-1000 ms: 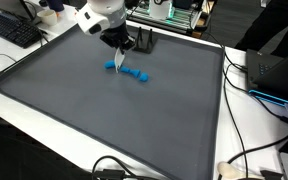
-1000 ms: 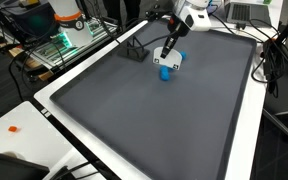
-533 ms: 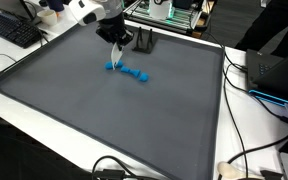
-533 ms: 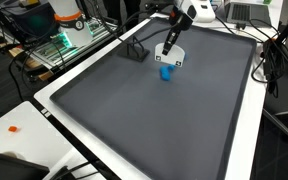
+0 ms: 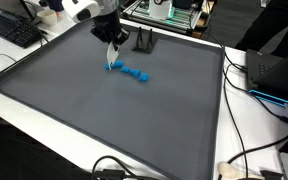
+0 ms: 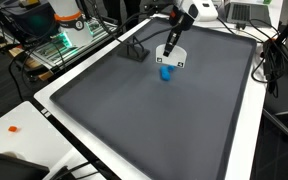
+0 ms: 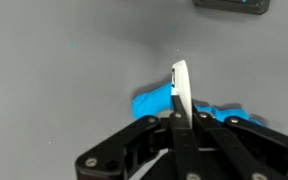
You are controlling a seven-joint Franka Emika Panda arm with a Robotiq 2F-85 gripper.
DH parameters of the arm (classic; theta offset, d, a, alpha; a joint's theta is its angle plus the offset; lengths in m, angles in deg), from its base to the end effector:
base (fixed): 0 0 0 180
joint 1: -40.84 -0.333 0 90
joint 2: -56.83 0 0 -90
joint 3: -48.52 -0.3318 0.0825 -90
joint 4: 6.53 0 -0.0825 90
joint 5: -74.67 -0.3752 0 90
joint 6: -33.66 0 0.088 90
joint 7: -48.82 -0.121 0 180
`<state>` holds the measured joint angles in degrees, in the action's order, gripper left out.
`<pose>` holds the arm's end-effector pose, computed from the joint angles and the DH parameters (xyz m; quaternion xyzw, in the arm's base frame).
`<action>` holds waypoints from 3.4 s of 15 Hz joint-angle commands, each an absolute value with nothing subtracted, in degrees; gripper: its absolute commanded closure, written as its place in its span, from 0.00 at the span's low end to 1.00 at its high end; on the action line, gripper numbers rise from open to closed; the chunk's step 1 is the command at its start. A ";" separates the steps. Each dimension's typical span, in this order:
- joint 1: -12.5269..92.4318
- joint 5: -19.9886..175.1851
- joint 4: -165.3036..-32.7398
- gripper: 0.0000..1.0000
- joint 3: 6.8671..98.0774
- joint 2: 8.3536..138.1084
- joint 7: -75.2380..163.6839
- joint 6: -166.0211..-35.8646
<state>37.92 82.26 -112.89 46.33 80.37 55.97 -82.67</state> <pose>0.6050 0.0436 0.2891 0.9818 0.1411 -0.1184 0.0456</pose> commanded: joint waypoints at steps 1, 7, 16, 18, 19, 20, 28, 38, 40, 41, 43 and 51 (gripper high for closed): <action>38.43 83.57 -112.60 0.99 46.27 81.32 59.25 -83.64; 38.21 85.23 -111.70 0.99 46.32 82.90 62.45 -84.23; 38.01 88.83 -110.94 0.99 46.28 85.22 63.91 -85.90; 38.09 88.73 -110.95 0.99 46.26 85.61 64.32 -86.15; 38.17 88.59 -110.96 0.99 46.22 85.81 64.64 -86.13; 38.22 88.53 -111.02 0.99 46.22 86.06 64.80 -86.18; 38.63 88.58 -112.00 0.99 46.73 87.33 64.65 -86.40; 40.05 87.26 -114.09 0.99 46.58 86.30 66.44 -85.27; 40.18 87.15 -114.43 0.99 46.56 86.09 66.75 -84.91; 40.22 87.17 -114.64 0.99 46.56 85.90 66.94 -84.78; 40.29 87.22 -114.94 0.99 46.59 85.43 67.21 -84.22; 40.62 86.85 -115.24 0.99 46.69 84.33 66.11 -82.19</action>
